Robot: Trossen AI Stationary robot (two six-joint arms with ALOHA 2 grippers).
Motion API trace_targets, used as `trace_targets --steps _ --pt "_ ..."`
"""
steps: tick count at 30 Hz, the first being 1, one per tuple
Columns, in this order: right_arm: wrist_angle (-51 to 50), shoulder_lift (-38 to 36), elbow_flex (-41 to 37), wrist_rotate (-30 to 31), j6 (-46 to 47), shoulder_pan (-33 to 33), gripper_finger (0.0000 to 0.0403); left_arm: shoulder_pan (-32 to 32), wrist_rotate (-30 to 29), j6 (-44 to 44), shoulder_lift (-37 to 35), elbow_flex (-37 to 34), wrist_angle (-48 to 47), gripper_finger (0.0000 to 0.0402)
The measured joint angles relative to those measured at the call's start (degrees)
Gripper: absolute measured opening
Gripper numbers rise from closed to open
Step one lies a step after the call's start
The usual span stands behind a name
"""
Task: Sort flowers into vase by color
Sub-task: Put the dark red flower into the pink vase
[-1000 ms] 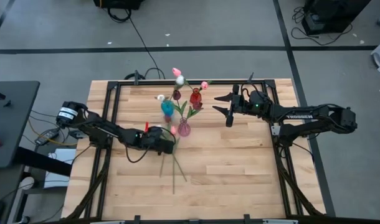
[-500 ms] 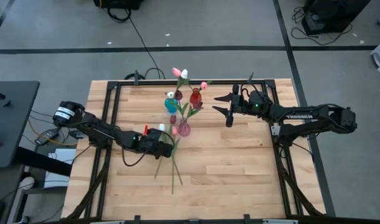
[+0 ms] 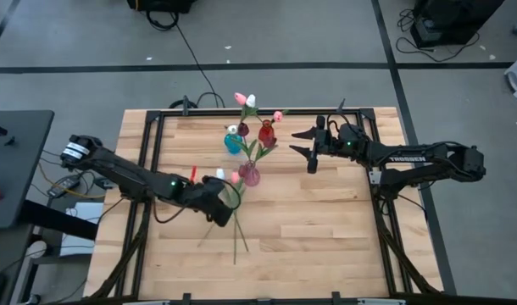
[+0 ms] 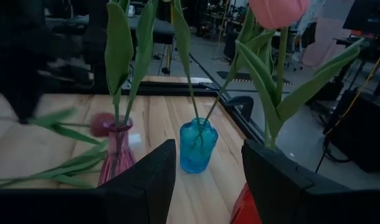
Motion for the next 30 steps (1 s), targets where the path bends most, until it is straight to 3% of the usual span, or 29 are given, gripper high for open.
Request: trace_targets --steps 3,7,12,16,24,30 --pt "-0.57 0.04 0.00 -1.53 -0.02 -0.04 0.0194 -1.11 3.53 2.79 -0.71 1.83 1.63 0.0005" --pt "-2.59 0.04 0.00 -7.40 -0.33 0.04 0.0194 -2.26 3.09 7.49 -0.74 3.27 6.69 0.0005" --pt "-4.46 0.04 0.00 -11.73 -0.50 0.02 0.0194 -2.25 -6.66 12.77 1.25 3.22 14.52 0.0006" --pt "-4.44 0.04 0.00 -15.42 -0.48 0.30 0.0194 -1.45 -13.93 22.29 4.23 3.24 22.73 0.0006" --pt "-1.35 0.07 0.00 -15.13 -1.93 4.65 0.0206 0.88 -19.89 40.20 9.49 3.22 41.64 0.0006" --pt "-0.11 0.07 0.00 -15.03 -2.01 7.54 0.0220 1.88 -24.14 49.49 10.45 3.22 50.37 0.0006"
